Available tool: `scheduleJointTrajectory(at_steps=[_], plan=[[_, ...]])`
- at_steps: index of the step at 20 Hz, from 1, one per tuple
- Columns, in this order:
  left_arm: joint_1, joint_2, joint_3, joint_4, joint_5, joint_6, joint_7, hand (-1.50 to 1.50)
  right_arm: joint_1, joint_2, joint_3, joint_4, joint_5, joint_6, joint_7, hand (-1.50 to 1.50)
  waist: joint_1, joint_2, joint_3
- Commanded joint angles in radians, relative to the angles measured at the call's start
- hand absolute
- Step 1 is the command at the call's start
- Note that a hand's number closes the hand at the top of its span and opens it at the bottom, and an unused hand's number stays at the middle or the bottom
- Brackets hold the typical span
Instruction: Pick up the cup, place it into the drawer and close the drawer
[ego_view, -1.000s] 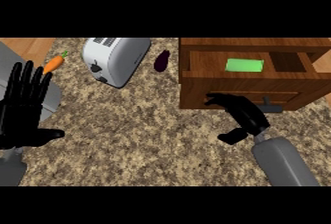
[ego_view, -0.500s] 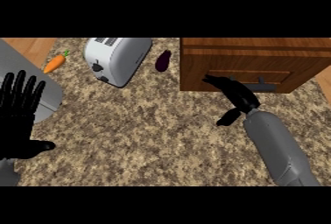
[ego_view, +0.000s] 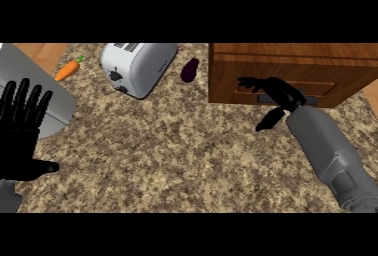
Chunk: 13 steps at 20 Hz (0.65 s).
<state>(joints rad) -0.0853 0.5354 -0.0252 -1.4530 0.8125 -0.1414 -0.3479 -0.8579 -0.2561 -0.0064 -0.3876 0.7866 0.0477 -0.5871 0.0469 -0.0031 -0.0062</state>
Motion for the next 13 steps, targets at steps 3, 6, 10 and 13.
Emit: scheduleJointTrajectory(at_steps=[3, 6, 10, 13], plan=[[-0.028, -0.017, -0.008, 0.009, -0.013, 0.007, 0.017, -1.5, -0.083, -0.056, -0.041, 0.159, 0.011, -0.031, 0.004, -1.5, 0.029, 0.036, 0.01], [-0.037, -0.03, -0.025, 0.028, -0.05, 0.002, -0.012, -1.5, -0.133, -0.124, -0.067, 0.173, -0.011, 0.036, -0.009, -1.5, 0.036, 0.043, 0.01], [-0.053, -0.036, -0.02, 0.032, -0.039, 0.007, 0.006, -1.5, -0.151, -0.099, -0.068, 0.196, -0.009, 0.016, 0.013, -1.5, 0.047, 0.044, 0.01], [-0.063, -0.044, -0.017, 0.066, -0.062, 0.005, -0.02, -1.5, -0.167, -0.119, -0.077, 0.205, -0.022, 0.038, -0.005, -1.5, 0.037, 0.045, 0.009]])
